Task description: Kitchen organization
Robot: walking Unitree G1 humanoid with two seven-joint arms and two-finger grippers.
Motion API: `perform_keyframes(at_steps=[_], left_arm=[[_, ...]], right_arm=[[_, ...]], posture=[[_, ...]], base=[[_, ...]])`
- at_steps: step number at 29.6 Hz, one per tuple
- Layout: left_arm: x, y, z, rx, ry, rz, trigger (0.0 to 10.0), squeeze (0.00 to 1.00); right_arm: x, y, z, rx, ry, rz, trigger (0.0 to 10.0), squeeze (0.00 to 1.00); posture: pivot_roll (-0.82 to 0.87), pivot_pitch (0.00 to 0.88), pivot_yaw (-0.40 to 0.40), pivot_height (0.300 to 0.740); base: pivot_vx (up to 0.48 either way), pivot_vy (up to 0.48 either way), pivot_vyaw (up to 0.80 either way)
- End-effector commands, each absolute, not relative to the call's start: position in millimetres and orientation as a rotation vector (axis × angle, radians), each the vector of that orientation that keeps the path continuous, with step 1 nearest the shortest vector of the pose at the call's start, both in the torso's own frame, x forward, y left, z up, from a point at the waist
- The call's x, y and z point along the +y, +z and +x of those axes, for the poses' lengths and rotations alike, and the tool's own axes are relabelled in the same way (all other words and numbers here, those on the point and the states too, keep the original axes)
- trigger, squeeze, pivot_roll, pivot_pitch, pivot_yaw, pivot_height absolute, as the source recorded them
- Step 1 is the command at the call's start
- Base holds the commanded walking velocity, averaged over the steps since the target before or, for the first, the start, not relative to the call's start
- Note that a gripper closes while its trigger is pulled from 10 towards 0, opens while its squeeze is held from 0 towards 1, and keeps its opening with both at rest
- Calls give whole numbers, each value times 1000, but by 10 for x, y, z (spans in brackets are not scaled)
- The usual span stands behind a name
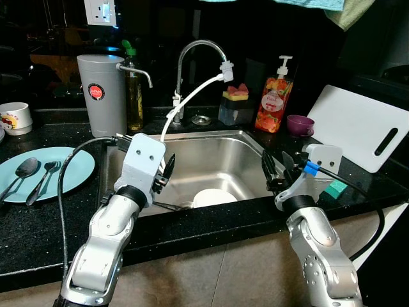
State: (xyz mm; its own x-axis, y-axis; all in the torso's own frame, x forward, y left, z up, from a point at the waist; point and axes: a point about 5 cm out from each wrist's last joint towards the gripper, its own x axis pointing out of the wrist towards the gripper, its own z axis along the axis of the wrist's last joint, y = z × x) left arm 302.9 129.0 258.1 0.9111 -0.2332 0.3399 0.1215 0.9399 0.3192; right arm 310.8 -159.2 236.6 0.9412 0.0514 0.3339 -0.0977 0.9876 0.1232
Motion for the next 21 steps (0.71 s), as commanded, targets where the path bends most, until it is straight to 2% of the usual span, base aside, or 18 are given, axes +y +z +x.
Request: perform_keyframes(at_steps=[1, 21], left_arm=[[1268, 2567, 3039, -380, -191, 305, 10000, 0], [1270, 2569, 3040, -379, -189, 303, 10000, 0]], right_arm=[[-1610, 2364, 3107, -338, 66, 130, 10000, 0], [-1604, 2365, 3108, -338, 69, 130, 10000, 0]], posture=[[170, 19, -105, 740], [173, 24, -106, 740]], base=[[0, 0, 0], [0, 0, 0]])
